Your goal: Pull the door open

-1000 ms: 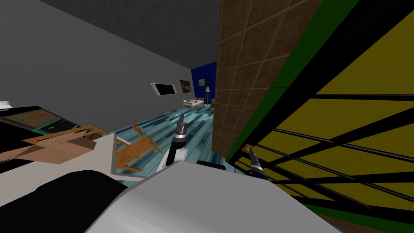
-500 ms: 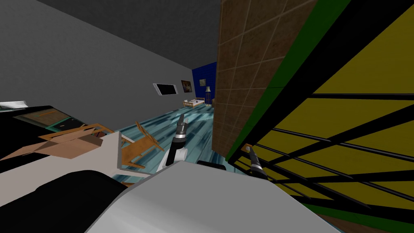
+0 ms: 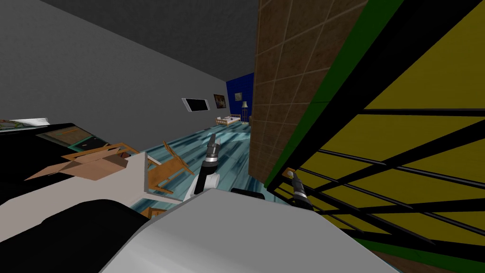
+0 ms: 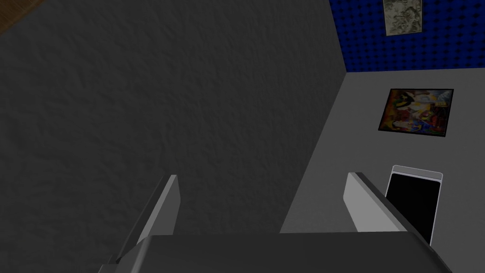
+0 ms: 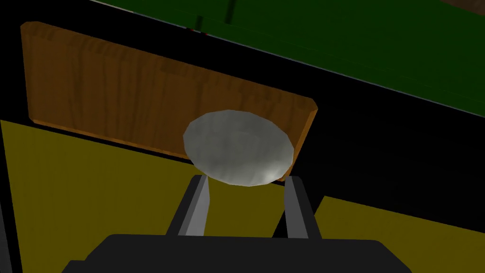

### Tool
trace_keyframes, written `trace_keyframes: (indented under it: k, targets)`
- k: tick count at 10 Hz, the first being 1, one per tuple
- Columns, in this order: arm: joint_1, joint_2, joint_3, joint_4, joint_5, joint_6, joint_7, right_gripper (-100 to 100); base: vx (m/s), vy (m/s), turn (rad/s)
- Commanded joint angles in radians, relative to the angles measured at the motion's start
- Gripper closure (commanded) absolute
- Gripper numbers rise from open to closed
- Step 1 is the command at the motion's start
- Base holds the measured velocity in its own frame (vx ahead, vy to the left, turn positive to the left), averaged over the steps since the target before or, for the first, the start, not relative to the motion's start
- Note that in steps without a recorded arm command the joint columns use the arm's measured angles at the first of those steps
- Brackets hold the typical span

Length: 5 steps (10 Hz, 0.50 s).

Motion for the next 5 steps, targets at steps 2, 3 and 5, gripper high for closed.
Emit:
trace_keyframes:
  k: [2,3,5]
  targets:
    - [0.000,0.006,0.028,-0.012,-0.023,0.008,-0.070,100,-0.035,-0.010,0.031]
    - [-0.003,0.002,0.039,-0.008,-0.042,0.008,-0.095,100,-0.055,-0.017,0.039]
    - [-0.006,-0.002,0.051,-0.005,-0.061,0.007,-0.144,100,-0.048,-0.012,0.039]
